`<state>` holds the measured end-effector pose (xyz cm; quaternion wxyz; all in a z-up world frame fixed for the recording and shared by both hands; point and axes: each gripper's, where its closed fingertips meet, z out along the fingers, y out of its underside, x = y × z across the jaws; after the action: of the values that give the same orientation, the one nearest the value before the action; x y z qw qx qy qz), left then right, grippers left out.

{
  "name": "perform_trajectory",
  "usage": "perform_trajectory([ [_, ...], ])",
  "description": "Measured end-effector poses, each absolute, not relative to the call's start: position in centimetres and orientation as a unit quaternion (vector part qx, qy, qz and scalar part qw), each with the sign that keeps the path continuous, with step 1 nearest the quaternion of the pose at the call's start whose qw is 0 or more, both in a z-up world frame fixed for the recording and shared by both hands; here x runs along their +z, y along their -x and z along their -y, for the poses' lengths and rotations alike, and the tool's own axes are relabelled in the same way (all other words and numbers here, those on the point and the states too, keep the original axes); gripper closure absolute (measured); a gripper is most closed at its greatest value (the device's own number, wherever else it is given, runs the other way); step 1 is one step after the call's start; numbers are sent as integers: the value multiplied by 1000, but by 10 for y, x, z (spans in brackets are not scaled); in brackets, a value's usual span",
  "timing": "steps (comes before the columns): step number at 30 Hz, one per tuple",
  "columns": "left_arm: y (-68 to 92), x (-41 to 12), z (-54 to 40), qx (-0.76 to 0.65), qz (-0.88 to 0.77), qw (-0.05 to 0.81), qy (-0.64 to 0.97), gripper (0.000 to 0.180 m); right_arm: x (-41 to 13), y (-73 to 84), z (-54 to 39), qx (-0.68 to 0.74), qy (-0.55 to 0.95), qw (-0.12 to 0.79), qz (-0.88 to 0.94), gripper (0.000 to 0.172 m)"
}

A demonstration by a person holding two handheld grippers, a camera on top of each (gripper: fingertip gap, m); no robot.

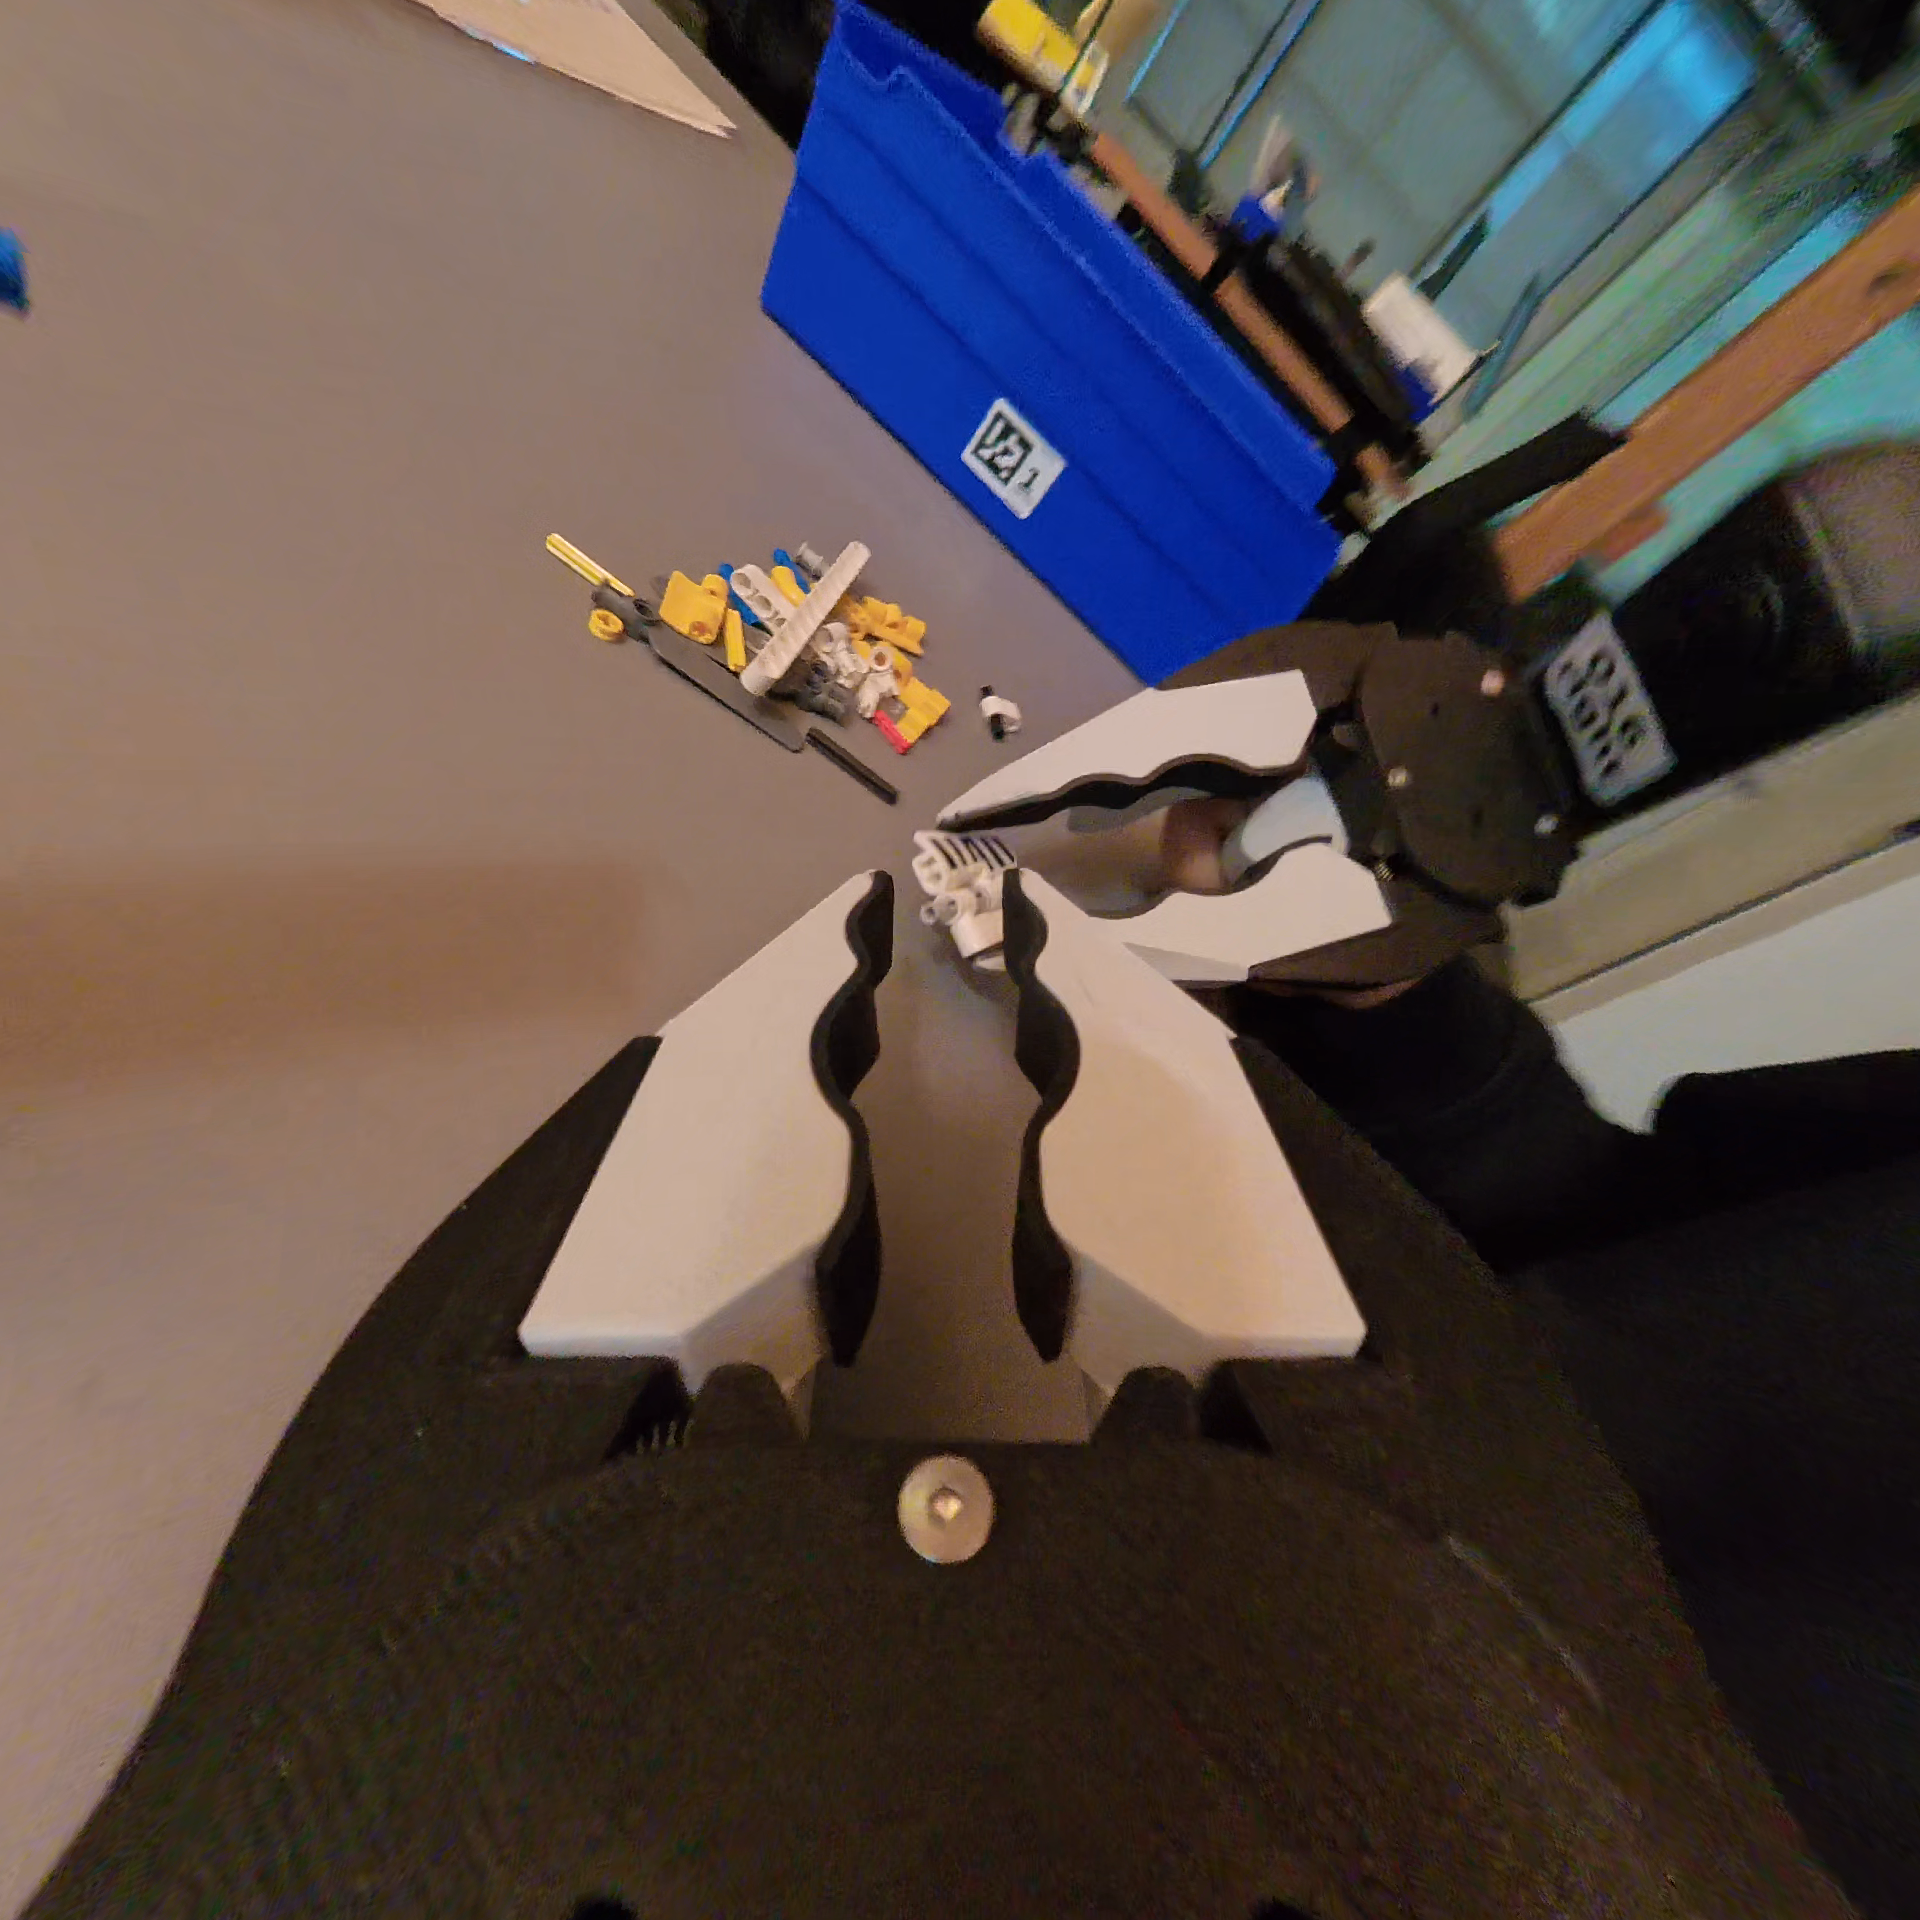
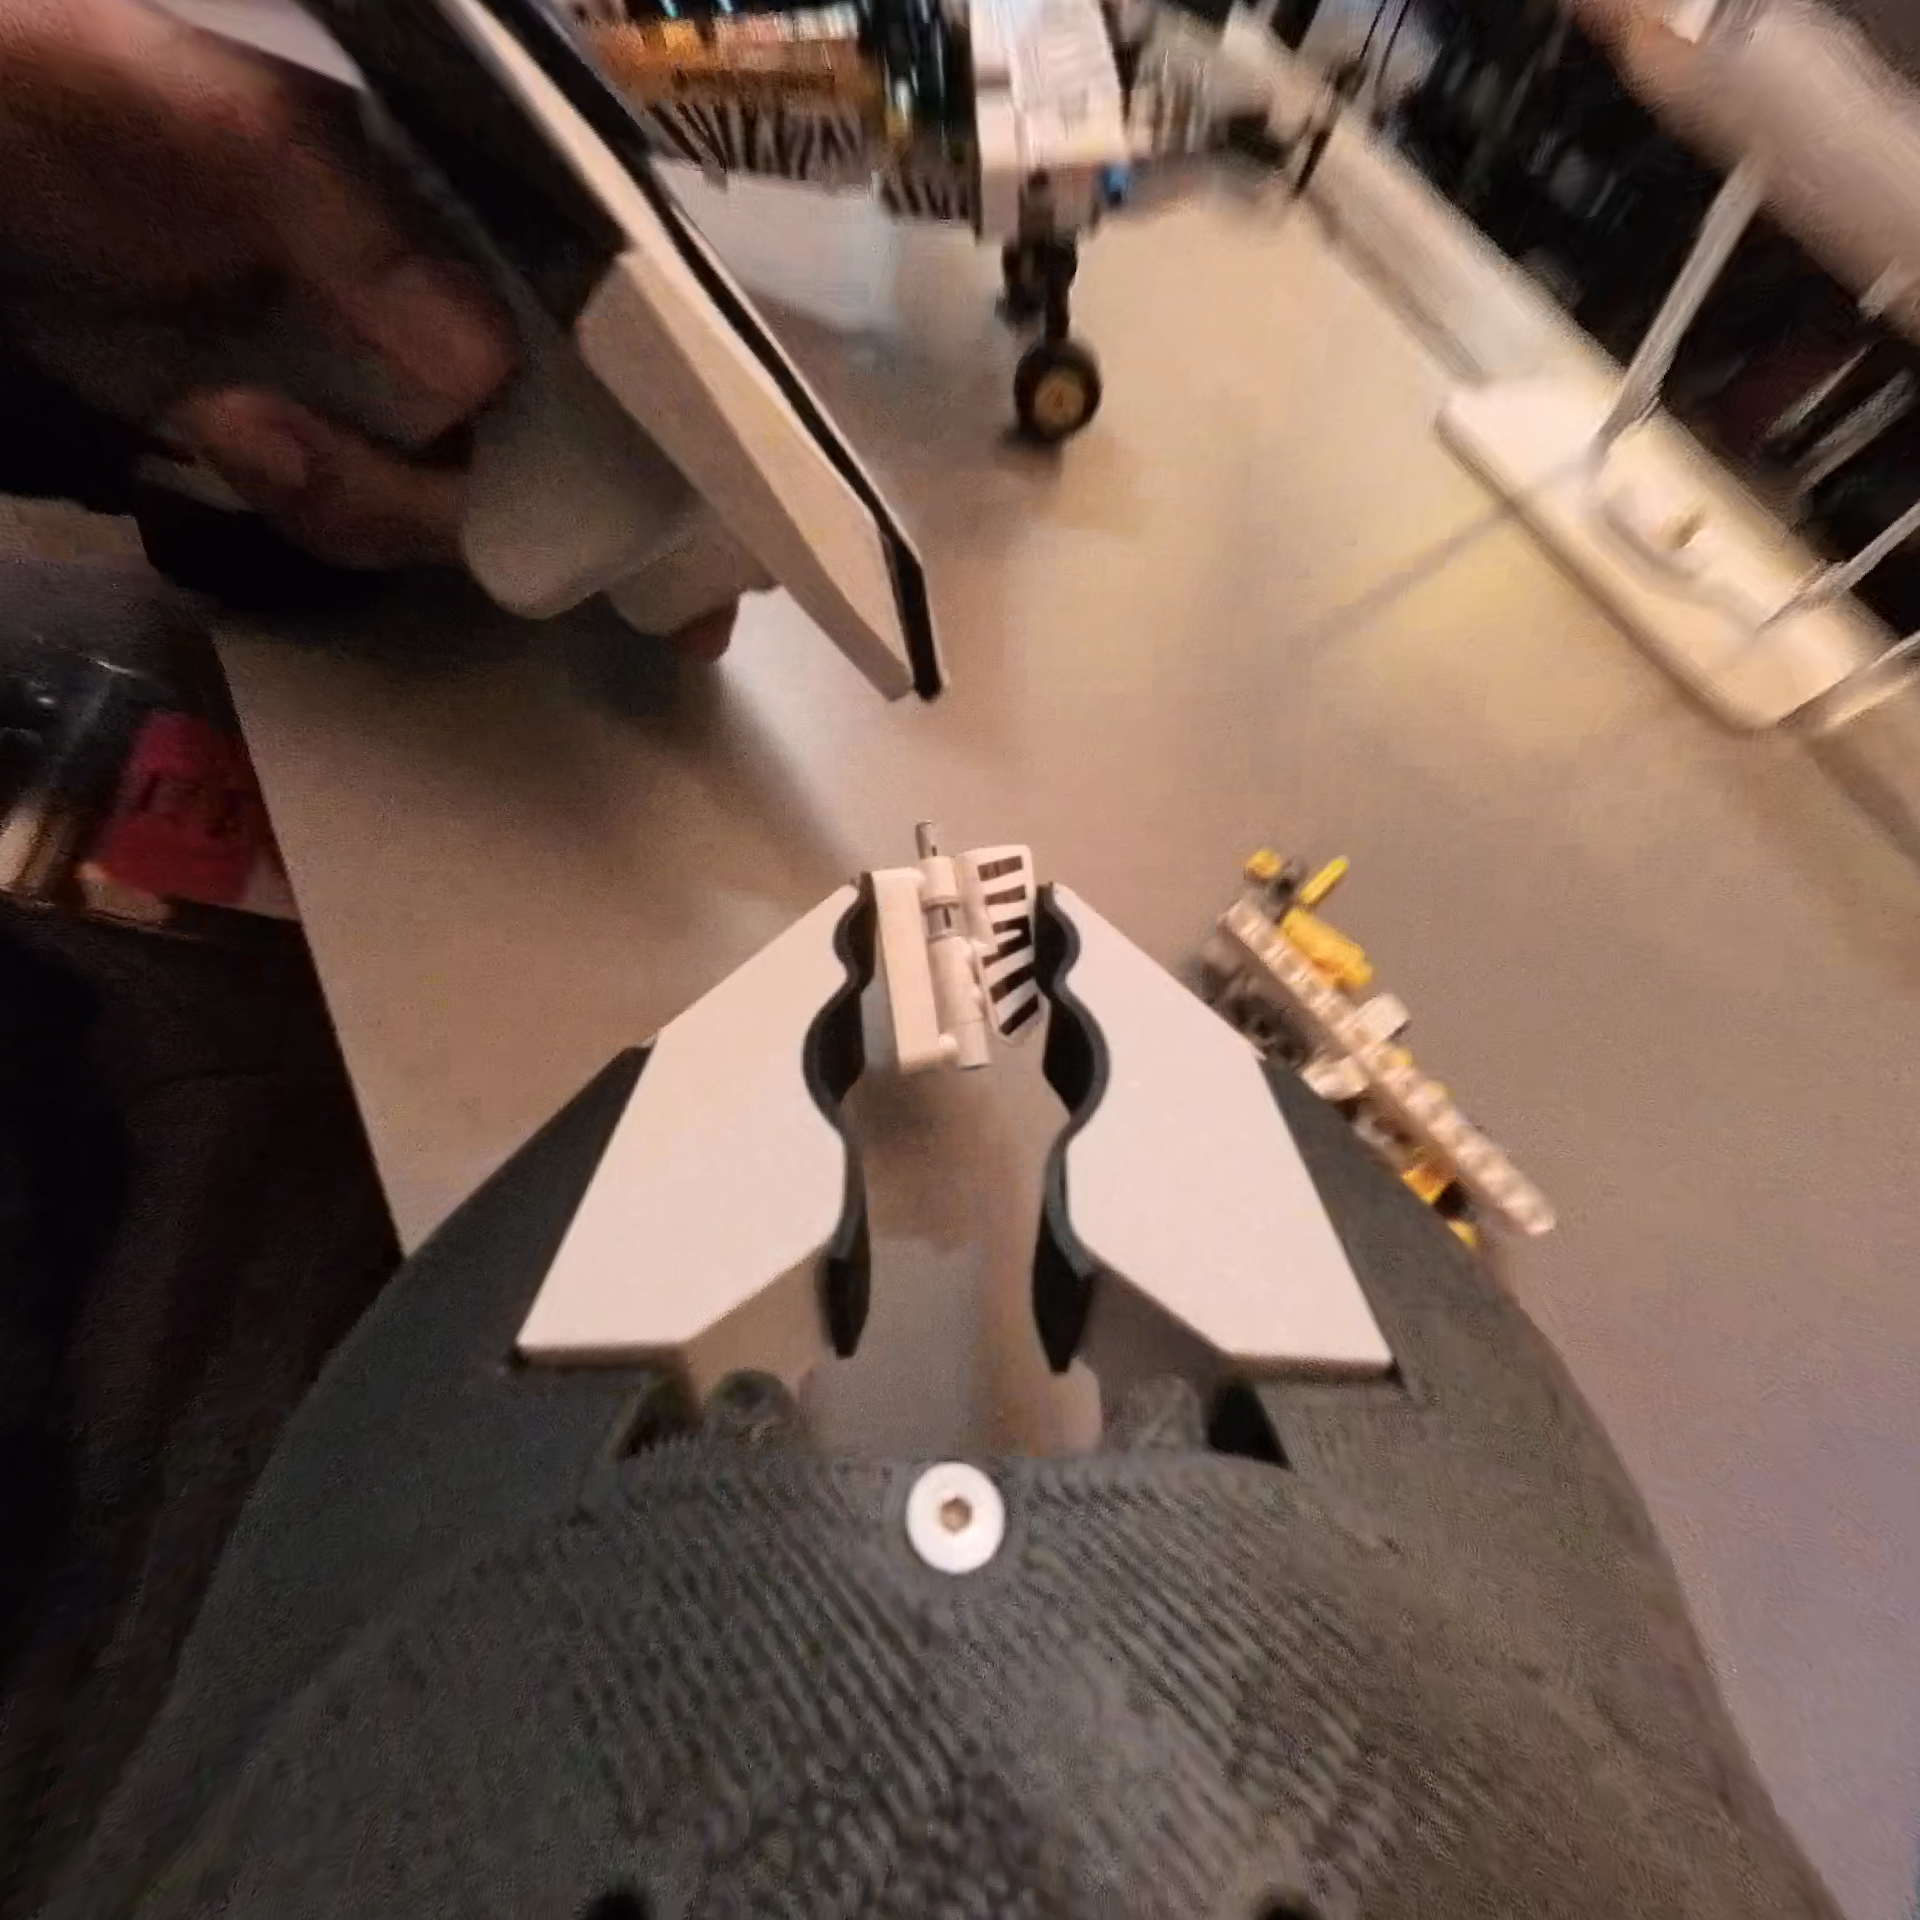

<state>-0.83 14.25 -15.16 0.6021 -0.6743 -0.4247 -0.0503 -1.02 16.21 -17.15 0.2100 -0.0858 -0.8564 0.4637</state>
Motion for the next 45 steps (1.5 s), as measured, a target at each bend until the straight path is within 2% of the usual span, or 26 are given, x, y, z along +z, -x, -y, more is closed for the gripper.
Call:
perform_trajectory([
  [3, 0, -147, -143, -122, 422, 627, 644, 155, -151, 3, -160, 496, 10, 315, 809, 143],
  [6, -6, -145, -147, -129, 405, 631, 649, 151, -145, -3, -159, 501, -28, 367, 783, 143],
  [9, -17, -144, -159, -160, 383, 628, 659, 153, -145, -6, -159, 501, -40, 373, 780, 143],
  [18, -19, -142, -165, -171, 378, 634, 653, 177, -139, -14, -160, 520, -53, 375, 766, 143],
  [22, -17, -142, -165, -173, 383, 634, 649, 179, -138, -14, -161, 521, -52, 377, 764, 144],
  [27, -13, -138, -162, -167, 384, 648, 637, 180, -114, -13, -170, 569, -31, 423, 705, 167],
  [30, -15, -135, -162, -171, 376, 654, 634, 180, -98, -10, -179, 602, -5, 445, 662, 170],
  [35, -13, -133, -160, -167, 378, 661, 627, 180, -88, -2, -186, 651, 85, 354, 666, 152],
  [40, -9, -123, -155, -163, 369, 690, 602, 180, -97, 8, -185, 690, 250, 115, 669, 127],
  [45, -13, -113, -155, -166, 343, 716, 585, 180, -114, -1, -174, 685, 296, -62, 663, 130],
])
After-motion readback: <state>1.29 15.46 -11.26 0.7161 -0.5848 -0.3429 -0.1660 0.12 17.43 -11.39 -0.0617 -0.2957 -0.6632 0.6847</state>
